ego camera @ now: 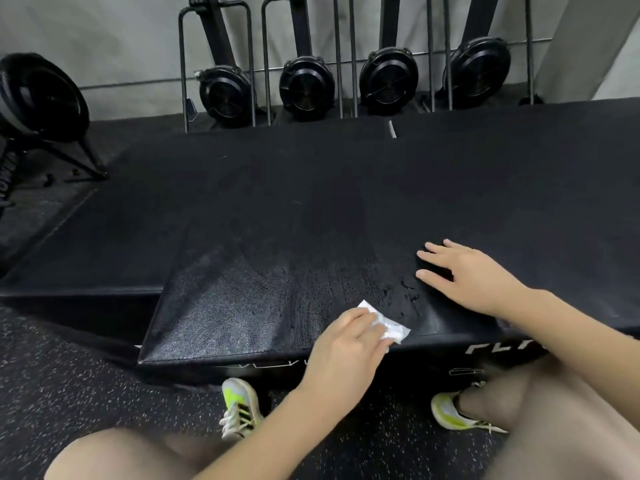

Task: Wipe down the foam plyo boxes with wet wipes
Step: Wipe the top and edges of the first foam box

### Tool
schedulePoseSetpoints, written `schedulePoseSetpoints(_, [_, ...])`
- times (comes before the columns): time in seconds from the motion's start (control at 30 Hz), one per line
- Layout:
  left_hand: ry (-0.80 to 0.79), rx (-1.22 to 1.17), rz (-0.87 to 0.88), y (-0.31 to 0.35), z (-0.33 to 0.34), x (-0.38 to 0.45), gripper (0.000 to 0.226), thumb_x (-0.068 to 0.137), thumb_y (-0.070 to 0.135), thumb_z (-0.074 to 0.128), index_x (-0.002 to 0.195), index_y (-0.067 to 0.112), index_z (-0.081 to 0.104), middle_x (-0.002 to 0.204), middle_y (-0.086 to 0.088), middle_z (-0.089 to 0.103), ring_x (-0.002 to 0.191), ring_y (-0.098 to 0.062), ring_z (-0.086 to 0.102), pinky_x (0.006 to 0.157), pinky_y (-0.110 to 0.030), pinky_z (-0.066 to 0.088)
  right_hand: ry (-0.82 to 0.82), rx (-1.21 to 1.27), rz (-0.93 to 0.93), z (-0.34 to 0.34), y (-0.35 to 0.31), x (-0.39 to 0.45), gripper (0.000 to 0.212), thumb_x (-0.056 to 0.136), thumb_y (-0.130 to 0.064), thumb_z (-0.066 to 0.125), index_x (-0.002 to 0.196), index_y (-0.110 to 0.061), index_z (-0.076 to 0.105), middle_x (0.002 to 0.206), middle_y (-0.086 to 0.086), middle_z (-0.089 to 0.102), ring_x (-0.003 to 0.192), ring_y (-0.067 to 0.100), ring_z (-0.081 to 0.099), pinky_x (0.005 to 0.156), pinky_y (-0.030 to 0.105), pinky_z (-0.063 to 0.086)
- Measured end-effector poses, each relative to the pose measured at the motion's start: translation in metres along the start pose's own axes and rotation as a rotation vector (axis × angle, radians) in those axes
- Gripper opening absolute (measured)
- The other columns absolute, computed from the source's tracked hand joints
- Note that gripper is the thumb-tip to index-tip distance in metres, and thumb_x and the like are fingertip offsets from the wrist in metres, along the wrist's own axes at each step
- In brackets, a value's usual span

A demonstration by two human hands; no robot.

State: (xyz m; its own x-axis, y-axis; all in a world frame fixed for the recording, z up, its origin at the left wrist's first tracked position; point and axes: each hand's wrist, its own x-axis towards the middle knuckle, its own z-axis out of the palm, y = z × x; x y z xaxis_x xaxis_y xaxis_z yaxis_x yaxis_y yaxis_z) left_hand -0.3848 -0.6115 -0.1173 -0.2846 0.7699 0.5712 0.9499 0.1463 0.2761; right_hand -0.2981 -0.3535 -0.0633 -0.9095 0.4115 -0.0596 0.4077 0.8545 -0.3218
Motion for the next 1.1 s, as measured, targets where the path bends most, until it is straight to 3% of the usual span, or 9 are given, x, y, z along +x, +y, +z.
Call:
schedulePoseSetpoints(0.1, [0.007, 0.044, 0.045, -0.032, -0.025, -0.031, 0.016, 0.091, 0.022, 0.076, 0.104, 0.014, 0.078, 0.115, 0.003, 0.073, 0.119, -0.011, 0.062, 0.108, -0.027, 0.047, -0.004, -0.012, -0.008, 0.003, -0.001, -0.003, 0.062, 0.097, -0.058, 0.045, 0.151, -0.029, 0.040, 0.161, -0.008, 0.027, 0.153, 0.021, 0.016, 0.124, 0.039, 0.015])
schedulePoseSetpoints(0.23, [0.044, 0.107, 0.020, -0.059, -0.042, -0.065, 0.025, 0.093, 0.024, 0.073, 0.114, 0.010, 0.077, 0.127, 0.002, 0.069, 0.130, -0.013, 0.057, 0.108, -0.030, 0.047, 0.004, -0.021, -0.011, 0.004, -0.003, -0.003, 0.063, 0.096, -0.059, 0.046, 0.152, -0.028, 0.040, 0.161, -0.007, 0.028, 0.152, 0.022, 0.016, 0.124, 0.040, 0.016])
schedulePoseSetpoints(0.47, [0.000, 0.129, 0.140, -0.023, 0.010, -0.035, 0.028, 0.095, 0.005, 0.060, 0.119, 0.008, 0.074, 0.129, -0.005, 0.069, 0.128, -0.019, 0.058, 0.117, -0.031, 0.037, 0.018, 0.004, 0.016, 0.006, -0.007, -0.003, 0.062, 0.097, -0.057, 0.048, 0.151, -0.028, 0.041, 0.161, -0.005, 0.030, 0.152, 0.023, 0.018, 0.123, 0.042, 0.017])
schedulePoseSetpoints(0.63, [-0.030, 0.100, 0.228, 0.000, 0.028, -0.015, 0.032, 0.097, 0.005, 0.055, 0.124, 0.010, 0.071, 0.130, -0.005, 0.068, 0.128, -0.023, 0.059, 0.119, -0.032, 0.035, 0.033, 0.033, 0.022, 0.006, -0.008, -0.007, 0.062, 0.097, -0.056, 0.049, 0.151, -0.027, 0.041, 0.161, -0.005, 0.030, 0.152, 0.022, 0.017, 0.123, 0.044, 0.016])
schedulePoseSetpoints(0.73, [-0.064, 0.136, 0.312, -0.017, 0.010, -0.023, 0.030, 0.098, 0.004, 0.056, 0.125, 0.009, 0.071, 0.133, -0.006, 0.067, 0.131, -0.023, 0.057, 0.116, -0.035, 0.038, 0.034, 0.046, 0.021, 0.006, -0.006, -0.008, 0.062, 0.097, -0.056, 0.048, 0.151, -0.028, 0.041, 0.161, -0.007, 0.030, 0.152, 0.021, 0.016, 0.124, 0.043, 0.016])
schedulePoseSetpoints(0.93, [-0.156, 0.191, 0.351, -0.088, -0.065, -0.075, 0.037, 0.109, 0.008, 0.038, 0.125, 0.009, 0.071, 0.139, -0.007, 0.062, 0.134, -0.026, 0.055, 0.108, -0.046, 0.048, 0.039, 0.051, 0.010, 0.009, -0.005, -0.011, 0.061, 0.098, -0.056, 0.046, 0.152, -0.028, 0.039, 0.161, -0.006, 0.029, 0.153, 0.022, 0.015, 0.124, 0.043, 0.014])
schedulePoseSetpoints(1.03, [-0.206, 0.257, 0.330, -0.119, -0.102, -0.098, 0.043, 0.093, -0.007, 0.055, 0.131, 0.009, 0.067, 0.145, -0.008, 0.057, 0.139, -0.026, 0.050, 0.106, -0.048, 0.049, 0.037, 0.071, 0.015, 0.010, -0.006, -0.013, 0.060, 0.099, -0.055, 0.044, 0.153, -0.027, 0.038, 0.162, -0.006, 0.027, 0.153, 0.021, 0.012, 0.124, 0.043, 0.012])
schedulePoseSetpoints(1.1, [-0.216, 0.283, 0.312, -0.129, -0.110, -0.107, 0.048, 0.089, -0.009, 0.055, 0.132, 0.009, 0.066, 0.146, -0.008, 0.056, 0.139, -0.027, 0.049, 0.105, -0.049, 0.049, 0.033, 0.074, 0.018, 0.010, -0.005, -0.013, 0.060, 0.100, -0.055, 0.043, 0.153, -0.028, 0.037, 0.162, -0.006, 0.026, 0.153, 0.020, 0.011, 0.125, 0.043, 0.012])
